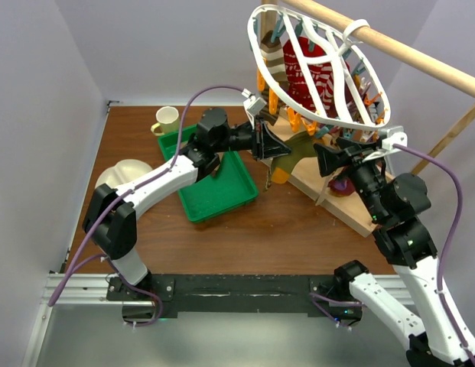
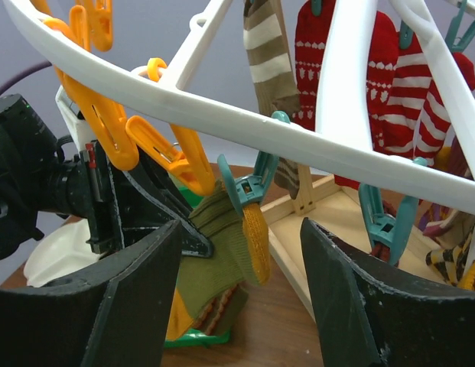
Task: Remove the socks clipped to the hanger
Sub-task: Remove the sock from the hanger.
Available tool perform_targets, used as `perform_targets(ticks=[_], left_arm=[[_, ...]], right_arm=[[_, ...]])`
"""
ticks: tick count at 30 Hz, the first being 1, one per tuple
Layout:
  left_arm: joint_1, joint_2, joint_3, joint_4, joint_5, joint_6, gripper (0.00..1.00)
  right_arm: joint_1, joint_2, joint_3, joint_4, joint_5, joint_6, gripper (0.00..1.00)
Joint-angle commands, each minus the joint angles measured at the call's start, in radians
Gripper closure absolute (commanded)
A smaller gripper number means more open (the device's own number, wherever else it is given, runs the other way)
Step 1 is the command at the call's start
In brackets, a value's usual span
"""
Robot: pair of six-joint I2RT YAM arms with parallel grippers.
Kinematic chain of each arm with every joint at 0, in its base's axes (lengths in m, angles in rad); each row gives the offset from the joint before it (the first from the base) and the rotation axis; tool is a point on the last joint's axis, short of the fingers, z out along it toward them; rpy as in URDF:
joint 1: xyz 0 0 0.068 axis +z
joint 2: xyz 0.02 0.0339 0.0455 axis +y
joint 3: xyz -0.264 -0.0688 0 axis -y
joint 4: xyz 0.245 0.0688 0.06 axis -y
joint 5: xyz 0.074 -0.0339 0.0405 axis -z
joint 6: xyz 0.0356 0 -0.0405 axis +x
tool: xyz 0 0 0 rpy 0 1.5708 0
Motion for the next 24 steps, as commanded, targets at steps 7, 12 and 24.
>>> perform_targets(ticks=[7, 12, 24], left_arm=[[0.012, -0.032, 0.057, -0.035, 0.029, -0.027, 1.0], [0.012, -0.035, 0.059, -0.047, 0.029, -0.023, 1.0], [0.012, -0.039, 0.054, -0.063, 0.02, -0.018, 1.0]], right_arm=[[-0.005, 0.045, -0.024, 0.161, 0.033, 0.026, 0.36], [-0.006, 0.087, -0.022, 0.238, 0.016, 0.052, 0.37], [-0.005, 0.096, -0.04, 0.332, 0.043, 0.069, 0.57]])
